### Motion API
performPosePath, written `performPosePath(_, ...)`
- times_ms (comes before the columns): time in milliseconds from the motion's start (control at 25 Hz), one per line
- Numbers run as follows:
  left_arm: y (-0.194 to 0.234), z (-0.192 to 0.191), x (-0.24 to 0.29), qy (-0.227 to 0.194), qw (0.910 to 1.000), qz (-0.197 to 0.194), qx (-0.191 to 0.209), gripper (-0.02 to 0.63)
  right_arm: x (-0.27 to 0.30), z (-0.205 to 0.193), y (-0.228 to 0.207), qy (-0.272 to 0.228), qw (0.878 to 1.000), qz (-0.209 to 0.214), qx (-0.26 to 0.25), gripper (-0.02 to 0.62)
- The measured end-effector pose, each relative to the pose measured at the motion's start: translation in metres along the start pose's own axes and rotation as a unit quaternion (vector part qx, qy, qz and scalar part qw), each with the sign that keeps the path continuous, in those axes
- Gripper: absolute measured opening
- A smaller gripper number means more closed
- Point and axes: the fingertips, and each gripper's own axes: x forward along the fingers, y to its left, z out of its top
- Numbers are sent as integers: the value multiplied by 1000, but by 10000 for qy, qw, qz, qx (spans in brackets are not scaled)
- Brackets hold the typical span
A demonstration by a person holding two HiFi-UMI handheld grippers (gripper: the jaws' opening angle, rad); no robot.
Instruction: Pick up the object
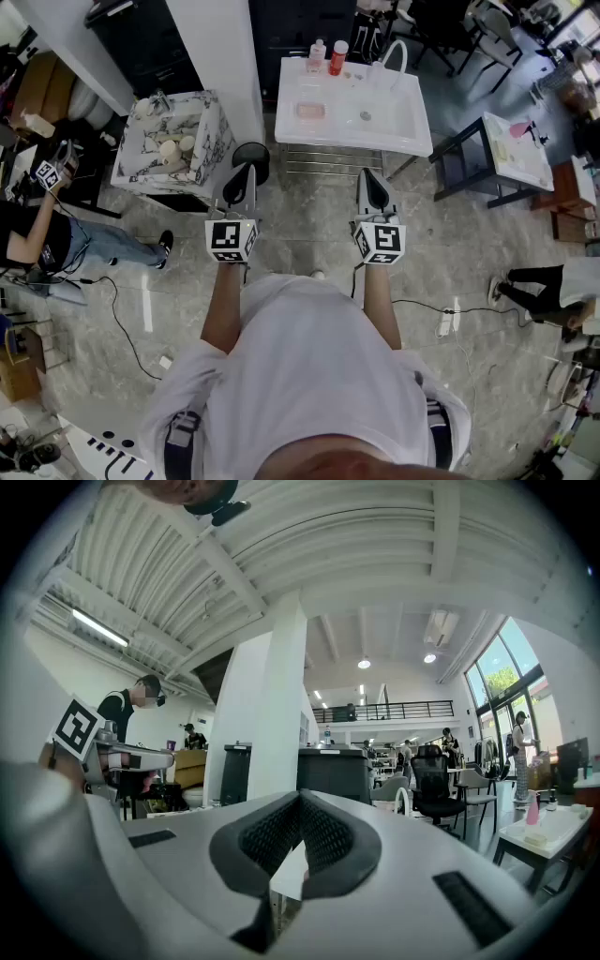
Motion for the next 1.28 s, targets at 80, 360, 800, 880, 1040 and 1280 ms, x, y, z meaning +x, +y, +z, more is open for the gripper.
performPosePath(80,0,1,0,-4,10000,3,-7,-3,1,1,1,-10,10000,4,-8,0)
performPosePath(360,0,-1,0,11,10000,-22,-36,-3,1,5,-1,-80,9999,-49,52,2)
performPosePath(800,-2,-3,0,54,10000,-26,45,-3,-3,6,-2,-100,9999,-14,129,2)
performPosePath(880,-3,-4,-1,57,10000,-33,35,-2,-4,6,-3,-101,9999,-23,130,2)
performPosePath(1040,-7,-6,-2,96,9999,-77,23,39,-9,5,-7,-113,9998,-35,169,2)
performPosePath(1280,-14,-7,2,163,9997,-184,84,232,-12,5,-10,-135,9997,-18,191,2)
